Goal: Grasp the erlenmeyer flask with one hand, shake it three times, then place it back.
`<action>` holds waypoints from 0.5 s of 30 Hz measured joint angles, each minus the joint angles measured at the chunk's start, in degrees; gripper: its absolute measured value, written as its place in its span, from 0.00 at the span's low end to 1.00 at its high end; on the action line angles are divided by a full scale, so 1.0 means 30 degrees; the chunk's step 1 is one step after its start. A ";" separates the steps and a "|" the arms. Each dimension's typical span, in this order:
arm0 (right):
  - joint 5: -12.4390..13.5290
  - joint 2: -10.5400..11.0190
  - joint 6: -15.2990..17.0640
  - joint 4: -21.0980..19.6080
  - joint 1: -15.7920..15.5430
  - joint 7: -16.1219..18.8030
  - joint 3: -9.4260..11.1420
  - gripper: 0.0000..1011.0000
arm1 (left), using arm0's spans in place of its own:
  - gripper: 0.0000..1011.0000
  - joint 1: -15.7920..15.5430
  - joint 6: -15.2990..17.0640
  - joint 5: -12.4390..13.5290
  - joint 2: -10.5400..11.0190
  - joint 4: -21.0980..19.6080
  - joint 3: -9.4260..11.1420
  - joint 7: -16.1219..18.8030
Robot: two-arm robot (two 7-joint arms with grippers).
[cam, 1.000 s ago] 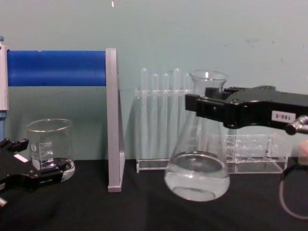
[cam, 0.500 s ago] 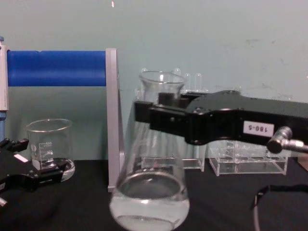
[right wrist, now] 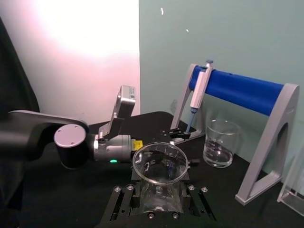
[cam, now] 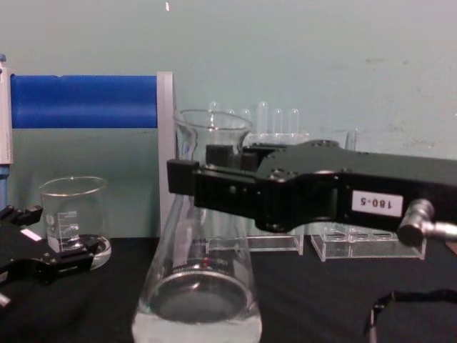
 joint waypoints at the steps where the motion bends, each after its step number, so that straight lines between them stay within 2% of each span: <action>1: 0.0001 -0.0001 -0.0036 0.0023 0.0044 -0.0091 -0.0003 0.45 | 0.99 -0.0001 0.0000 0.0000 0.0000 0.0000 0.0001 0.0000; 9: -0.0333 -0.0176 -0.0326 0.0663 0.0310 -0.1066 0.0436 0.45 | 0.99 0.0000 0.0000 0.0000 0.0000 0.0000 0.0001 0.0000; 15: -0.0757 -0.0432 -0.0431 0.1563 0.0608 -0.2008 0.1366 0.45 | 0.99 0.0000 0.0000 0.0000 0.0000 0.0000 0.0000 0.0000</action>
